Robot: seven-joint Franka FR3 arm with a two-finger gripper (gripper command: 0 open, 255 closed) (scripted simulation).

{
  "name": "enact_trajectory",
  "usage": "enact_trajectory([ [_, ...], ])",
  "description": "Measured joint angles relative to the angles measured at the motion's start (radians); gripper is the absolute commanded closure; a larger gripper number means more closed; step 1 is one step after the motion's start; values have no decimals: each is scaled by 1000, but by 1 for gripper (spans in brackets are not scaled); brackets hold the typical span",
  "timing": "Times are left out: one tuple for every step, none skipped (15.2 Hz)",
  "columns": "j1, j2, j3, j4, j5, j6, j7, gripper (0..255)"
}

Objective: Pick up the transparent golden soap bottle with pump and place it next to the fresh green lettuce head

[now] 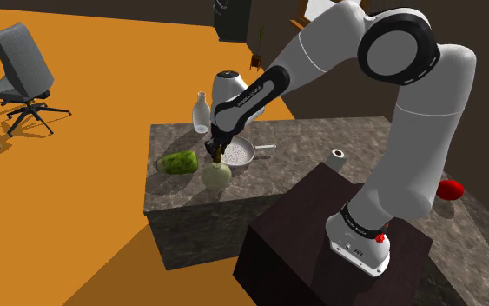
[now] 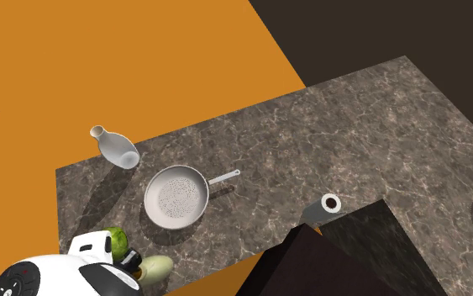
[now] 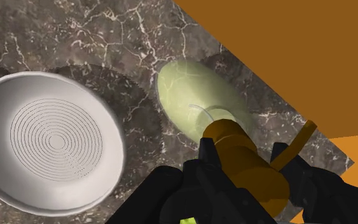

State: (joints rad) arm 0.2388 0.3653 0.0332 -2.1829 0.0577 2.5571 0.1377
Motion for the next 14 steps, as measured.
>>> enact_trajectory([
  [0, 2, 0, 1, 0, 1, 0, 255],
  [0, 3, 0, 1, 0, 2, -1, 255],
  [0, 3, 0, 1, 0, 2, -1, 255],
  [0, 3, 0, 1, 0, 2, -1, 255],
  [0, 3, 0, 1, 0, 2, -1, 0],
  [0, 3, 0, 1, 0, 2, -1, 0],
  [-1, 3, 0, 1, 0, 3, -1, 0],
  [-1, 3, 0, 1, 0, 3, -1, 0],
  [-1, 3, 0, 1, 0, 3, -1, 0],
  [-1, 3, 0, 1, 0, 3, -1, 0],
  [-1, 3, 0, 2, 0, 3, -1, 0],
  [1, -13, 0, -1, 0, -11, 1, 0],
  [2, -26, 0, 7, -2, -32, 4, 0],
  [1, -50, 0, 9, -2, -56, 4, 0],
])
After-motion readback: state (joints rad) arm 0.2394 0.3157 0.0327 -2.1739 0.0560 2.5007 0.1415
